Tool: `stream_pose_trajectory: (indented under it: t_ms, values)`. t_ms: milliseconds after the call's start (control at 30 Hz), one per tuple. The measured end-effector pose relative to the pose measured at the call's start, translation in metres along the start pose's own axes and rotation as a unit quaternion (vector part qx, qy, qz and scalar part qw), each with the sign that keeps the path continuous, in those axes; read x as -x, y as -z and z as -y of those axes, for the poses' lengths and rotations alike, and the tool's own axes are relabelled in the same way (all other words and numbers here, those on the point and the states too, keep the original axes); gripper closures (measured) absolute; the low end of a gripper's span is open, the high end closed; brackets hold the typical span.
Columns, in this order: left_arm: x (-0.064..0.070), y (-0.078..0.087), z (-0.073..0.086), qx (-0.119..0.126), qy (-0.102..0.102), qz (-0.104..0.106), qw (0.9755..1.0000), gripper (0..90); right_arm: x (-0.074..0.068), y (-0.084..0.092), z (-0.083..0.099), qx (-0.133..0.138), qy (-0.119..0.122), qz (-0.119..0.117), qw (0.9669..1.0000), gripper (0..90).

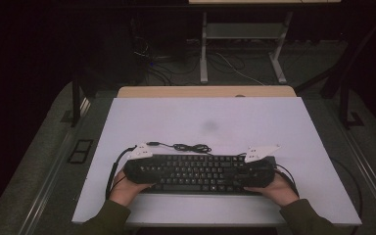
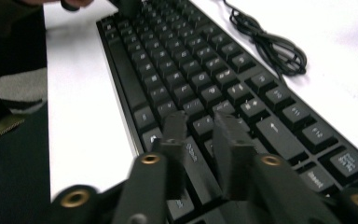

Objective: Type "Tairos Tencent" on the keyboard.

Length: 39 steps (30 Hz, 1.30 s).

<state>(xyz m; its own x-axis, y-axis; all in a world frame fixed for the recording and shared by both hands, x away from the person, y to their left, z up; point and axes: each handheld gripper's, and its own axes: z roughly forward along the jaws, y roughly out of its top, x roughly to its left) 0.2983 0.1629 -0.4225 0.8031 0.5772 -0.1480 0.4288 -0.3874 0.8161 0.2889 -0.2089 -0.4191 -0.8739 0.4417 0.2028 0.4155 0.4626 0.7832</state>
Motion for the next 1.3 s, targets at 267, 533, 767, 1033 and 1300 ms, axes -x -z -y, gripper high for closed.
stream_pose_trajectory:
  t_ms: [267,533,767,1033,1300]
  values:
    - [-0.001,0.005,0.002,0.004,0.005,-0.001,1.0,55.6,0.001,-0.002,-0.005,0.021,-0.008,0.006,0.9997,53.7]
    - [-0.005,0.01,0.004,-0.002,0.012,-0.002,0.9999,80.7,0.001,-0.005,-0.009,0.027,-0.011,0.008,0.9996,45.7]
    - [-0.01,0.006,0.005,-0.014,0.013,-0.005,0.9998,88.8,-0.001,-0.009,-0.011,0.025,-0.007,0.007,0.9996,44.7]
    - [-0.014,-0.005,0.007,-0.025,0.014,-0.009,0.9995,88.8,-0.001,-0.009,-0.011,0.024,-0.006,0.007,0.9997,44.7]
    - [-0.015,-0.01,0.008,-0.036,0.013,-0.012,0.9992,88.9,-0.001,-0.009,-0.011,0.023,-0.005,0.007,0.9997,44.8]
